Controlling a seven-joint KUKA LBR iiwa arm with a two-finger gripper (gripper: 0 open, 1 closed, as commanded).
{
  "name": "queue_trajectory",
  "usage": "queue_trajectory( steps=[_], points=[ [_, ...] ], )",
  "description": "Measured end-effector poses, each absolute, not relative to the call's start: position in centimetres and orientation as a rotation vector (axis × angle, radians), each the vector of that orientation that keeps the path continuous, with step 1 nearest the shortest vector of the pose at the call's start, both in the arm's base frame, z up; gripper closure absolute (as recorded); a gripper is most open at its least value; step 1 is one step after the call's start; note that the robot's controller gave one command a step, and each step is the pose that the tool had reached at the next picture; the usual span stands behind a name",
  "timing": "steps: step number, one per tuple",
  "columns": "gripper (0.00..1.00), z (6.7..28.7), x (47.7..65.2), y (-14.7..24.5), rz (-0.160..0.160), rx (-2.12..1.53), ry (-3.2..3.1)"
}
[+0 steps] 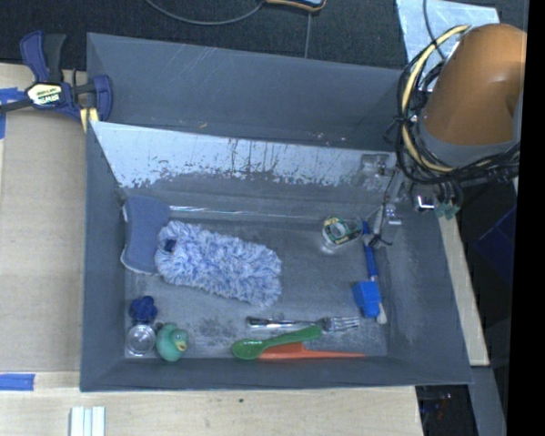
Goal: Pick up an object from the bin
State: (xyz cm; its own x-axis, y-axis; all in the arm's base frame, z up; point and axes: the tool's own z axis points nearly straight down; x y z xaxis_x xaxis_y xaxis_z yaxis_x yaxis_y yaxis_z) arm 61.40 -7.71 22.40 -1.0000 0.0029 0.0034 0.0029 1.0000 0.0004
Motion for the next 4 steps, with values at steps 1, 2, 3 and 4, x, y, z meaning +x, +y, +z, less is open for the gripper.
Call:
queue_trajectory(
  steps=[1,2,3,4],
  points=[
    [0.00,22.8,61.6,-7.7,0.001,-0.001,-3.146],
    [0.00,8.5,60.6,7.0,0.000,0.056,-3.151],
    [0.00,12.3,62.2,-4.5,0.007,0.133,-3.155],
    [0.00,11.1,61.1,6.7,0.002,0.373,-3.128]
  ],
)
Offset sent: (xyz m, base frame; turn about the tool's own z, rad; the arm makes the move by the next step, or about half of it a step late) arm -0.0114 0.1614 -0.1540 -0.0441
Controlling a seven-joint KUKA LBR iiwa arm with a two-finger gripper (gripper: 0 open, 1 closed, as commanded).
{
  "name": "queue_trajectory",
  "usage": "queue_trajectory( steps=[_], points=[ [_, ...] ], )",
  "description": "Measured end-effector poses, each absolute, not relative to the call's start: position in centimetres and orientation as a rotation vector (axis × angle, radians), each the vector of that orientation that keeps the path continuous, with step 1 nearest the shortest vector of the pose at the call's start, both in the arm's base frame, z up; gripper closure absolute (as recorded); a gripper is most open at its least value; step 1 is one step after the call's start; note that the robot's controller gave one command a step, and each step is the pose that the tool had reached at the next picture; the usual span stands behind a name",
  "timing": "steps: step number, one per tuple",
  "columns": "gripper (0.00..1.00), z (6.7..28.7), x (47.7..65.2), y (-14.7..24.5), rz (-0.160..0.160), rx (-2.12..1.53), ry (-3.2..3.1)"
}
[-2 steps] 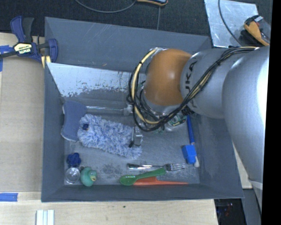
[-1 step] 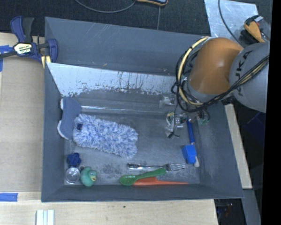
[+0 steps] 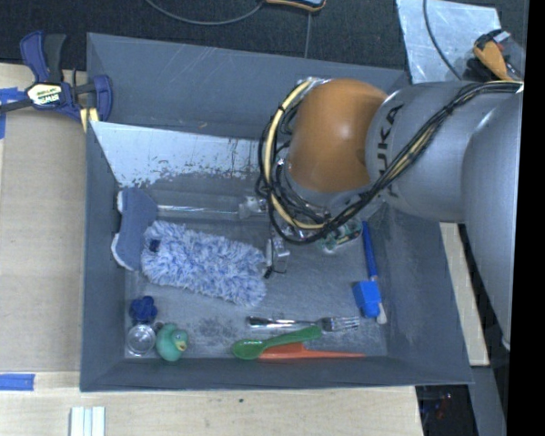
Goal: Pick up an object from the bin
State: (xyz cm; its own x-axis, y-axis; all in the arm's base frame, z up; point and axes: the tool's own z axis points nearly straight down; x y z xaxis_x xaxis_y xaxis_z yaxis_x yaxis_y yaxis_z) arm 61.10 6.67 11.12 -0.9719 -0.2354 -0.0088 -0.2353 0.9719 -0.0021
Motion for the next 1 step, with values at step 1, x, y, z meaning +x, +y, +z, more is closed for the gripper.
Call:
queue_trajectory(
  steps=[1],
  points=[
    [0.00,7.56,60.49,3.26,-0.017,-0.638,3.057]
  ],
)
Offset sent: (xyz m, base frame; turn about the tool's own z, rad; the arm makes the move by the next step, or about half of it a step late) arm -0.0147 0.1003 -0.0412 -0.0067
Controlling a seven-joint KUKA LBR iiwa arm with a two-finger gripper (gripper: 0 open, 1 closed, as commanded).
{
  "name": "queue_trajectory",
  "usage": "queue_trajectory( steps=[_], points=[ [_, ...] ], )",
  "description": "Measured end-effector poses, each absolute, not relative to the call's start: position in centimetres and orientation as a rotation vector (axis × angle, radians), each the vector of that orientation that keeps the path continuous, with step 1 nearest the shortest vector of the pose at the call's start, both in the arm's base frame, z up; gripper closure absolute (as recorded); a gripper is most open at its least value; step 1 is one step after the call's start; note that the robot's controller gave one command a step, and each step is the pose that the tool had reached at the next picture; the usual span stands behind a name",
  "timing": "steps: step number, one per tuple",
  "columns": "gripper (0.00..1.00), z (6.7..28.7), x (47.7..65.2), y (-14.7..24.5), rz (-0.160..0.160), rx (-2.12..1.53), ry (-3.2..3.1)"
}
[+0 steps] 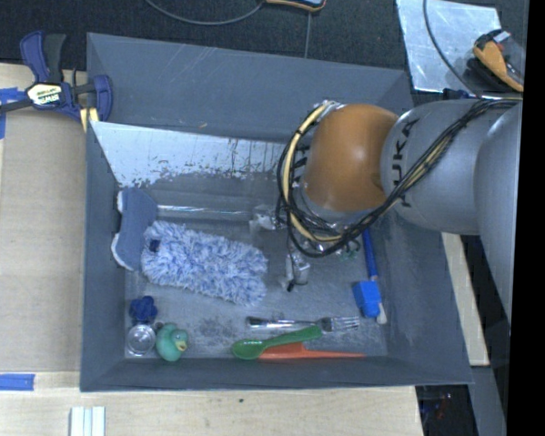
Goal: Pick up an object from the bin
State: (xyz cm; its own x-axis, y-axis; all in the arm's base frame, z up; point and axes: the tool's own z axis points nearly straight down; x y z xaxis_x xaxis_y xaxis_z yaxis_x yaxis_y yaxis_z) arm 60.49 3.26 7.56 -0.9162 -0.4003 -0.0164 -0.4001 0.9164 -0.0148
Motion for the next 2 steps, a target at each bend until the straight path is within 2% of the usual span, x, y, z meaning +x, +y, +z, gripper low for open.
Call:
queue_trajectory(
  steps=[1,2],
  points=[
    [1.00,7.16,59.74,16.93,0.004,-0.383,3.100],
    [1.00,7.20,59.78,16.79,0.002,-0.382,3.100]
  ],
)
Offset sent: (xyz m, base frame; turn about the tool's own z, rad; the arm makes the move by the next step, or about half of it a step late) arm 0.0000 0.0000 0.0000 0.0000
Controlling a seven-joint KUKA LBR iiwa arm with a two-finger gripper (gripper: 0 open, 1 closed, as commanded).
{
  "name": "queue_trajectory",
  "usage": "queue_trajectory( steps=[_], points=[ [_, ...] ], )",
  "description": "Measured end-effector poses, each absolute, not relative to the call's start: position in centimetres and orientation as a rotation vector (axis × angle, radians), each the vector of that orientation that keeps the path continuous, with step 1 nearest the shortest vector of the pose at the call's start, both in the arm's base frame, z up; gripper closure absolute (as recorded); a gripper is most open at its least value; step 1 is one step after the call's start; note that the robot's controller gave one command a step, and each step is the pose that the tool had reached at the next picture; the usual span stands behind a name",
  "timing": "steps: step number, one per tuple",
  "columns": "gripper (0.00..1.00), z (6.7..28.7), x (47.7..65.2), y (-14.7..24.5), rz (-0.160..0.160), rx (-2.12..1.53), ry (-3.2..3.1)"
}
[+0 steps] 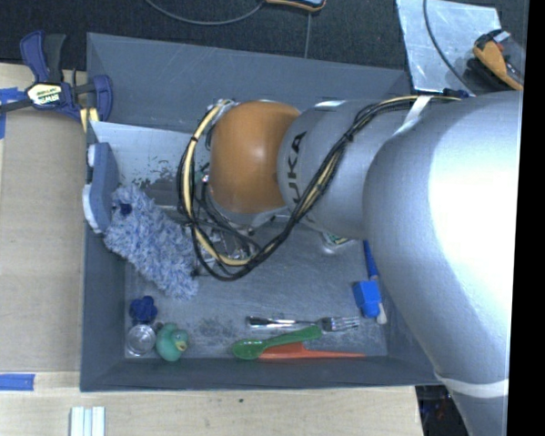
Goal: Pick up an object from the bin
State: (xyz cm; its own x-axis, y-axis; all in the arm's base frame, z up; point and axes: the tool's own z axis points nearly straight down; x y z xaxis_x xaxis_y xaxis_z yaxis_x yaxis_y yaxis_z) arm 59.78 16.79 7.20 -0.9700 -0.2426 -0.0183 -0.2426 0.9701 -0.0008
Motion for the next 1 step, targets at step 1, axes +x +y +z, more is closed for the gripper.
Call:
queue_trajectory(
  steps=[1],
  points=[
    [1.00,8.55,59.66,16.72,0.000,-0.382,3.103]
  ],
)
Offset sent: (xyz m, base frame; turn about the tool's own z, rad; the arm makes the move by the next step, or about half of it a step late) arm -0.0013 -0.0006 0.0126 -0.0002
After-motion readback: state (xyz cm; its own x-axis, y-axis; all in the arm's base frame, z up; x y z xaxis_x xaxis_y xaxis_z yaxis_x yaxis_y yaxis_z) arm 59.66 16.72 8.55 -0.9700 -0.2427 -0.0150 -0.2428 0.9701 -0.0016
